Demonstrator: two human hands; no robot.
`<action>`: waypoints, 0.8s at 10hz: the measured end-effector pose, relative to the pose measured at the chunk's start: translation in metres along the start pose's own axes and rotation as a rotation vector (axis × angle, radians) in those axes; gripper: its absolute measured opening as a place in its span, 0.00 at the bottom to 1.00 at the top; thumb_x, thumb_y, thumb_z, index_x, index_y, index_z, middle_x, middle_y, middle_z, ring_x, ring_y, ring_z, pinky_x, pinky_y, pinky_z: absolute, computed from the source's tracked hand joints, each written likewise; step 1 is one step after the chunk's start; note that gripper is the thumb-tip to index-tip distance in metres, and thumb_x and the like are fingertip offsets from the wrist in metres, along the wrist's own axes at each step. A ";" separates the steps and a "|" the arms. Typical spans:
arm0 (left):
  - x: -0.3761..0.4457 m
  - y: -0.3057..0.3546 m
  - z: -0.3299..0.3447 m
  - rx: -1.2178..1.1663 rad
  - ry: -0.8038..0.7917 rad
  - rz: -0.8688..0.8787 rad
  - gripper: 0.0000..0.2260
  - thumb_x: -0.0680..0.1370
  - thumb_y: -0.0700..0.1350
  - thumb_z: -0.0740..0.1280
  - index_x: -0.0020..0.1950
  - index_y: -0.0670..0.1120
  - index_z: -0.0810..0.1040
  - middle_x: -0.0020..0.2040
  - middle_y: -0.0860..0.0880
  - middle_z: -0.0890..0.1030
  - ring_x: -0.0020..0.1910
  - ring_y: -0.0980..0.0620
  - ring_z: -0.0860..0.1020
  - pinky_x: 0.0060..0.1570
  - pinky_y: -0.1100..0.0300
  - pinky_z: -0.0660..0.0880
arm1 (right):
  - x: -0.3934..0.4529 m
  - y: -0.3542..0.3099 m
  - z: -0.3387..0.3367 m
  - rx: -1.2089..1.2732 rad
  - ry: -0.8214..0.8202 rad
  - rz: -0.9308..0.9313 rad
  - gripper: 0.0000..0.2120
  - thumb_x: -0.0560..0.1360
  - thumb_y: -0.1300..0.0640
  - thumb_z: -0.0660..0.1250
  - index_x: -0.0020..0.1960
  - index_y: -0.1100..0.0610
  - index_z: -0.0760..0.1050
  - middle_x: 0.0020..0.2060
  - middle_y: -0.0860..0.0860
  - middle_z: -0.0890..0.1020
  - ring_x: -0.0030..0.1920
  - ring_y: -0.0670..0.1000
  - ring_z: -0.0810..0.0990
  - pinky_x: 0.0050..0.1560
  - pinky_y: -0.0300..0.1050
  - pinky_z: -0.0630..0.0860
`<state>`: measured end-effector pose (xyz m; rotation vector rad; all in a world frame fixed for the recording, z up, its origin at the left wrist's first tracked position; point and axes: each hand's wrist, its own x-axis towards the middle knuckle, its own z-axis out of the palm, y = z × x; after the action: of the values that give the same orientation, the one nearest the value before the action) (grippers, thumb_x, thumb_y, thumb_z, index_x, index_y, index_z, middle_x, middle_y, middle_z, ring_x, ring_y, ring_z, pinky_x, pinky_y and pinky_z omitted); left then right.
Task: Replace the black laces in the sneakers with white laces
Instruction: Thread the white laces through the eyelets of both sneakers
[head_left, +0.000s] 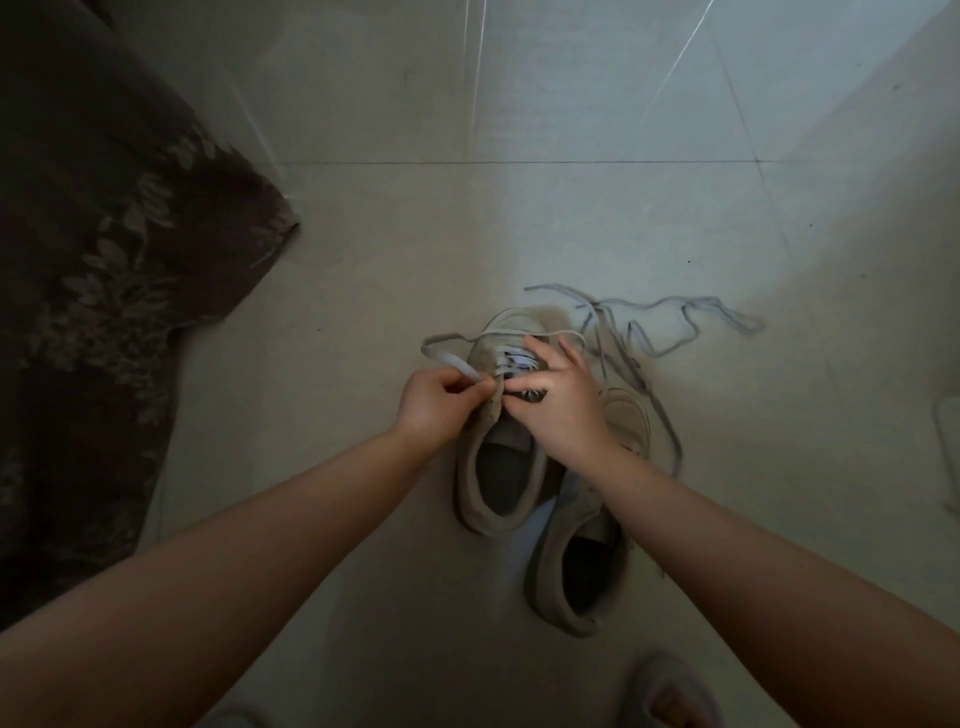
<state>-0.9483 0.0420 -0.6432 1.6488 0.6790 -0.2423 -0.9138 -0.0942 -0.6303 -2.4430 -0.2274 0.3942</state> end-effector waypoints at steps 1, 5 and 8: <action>-0.007 -0.004 0.001 -0.374 -0.046 -0.211 0.08 0.74 0.38 0.70 0.51 0.36 0.81 0.41 0.46 0.82 0.40 0.54 0.79 0.47 0.62 0.76 | 0.000 -0.002 0.003 0.033 -0.033 0.011 0.06 0.71 0.59 0.73 0.47 0.55 0.85 0.70 0.50 0.71 0.75 0.57 0.55 0.73 0.48 0.52; -0.007 -0.008 -0.004 -0.059 0.066 0.080 0.02 0.75 0.41 0.70 0.44 0.44 0.77 0.32 0.52 0.74 0.31 0.57 0.71 0.36 0.64 0.70 | 0.000 0.003 -0.035 0.806 0.203 0.291 0.08 0.77 0.66 0.64 0.39 0.60 0.72 0.53 0.56 0.81 0.58 0.51 0.78 0.63 0.38 0.70; -0.004 -0.012 -0.001 0.089 0.097 0.135 0.05 0.74 0.43 0.70 0.43 0.44 0.75 0.32 0.52 0.73 0.32 0.55 0.71 0.38 0.60 0.70 | -0.011 -0.017 -0.042 -0.316 -0.102 -0.173 0.11 0.78 0.44 0.60 0.49 0.51 0.72 0.40 0.44 0.73 0.39 0.46 0.72 0.39 0.43 0.68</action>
<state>-0.9581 0.0424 -0.6506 1.7927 0.6341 -0.0963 -0.9108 -0.1084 -0.5857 -2.6854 -0.5804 0.4341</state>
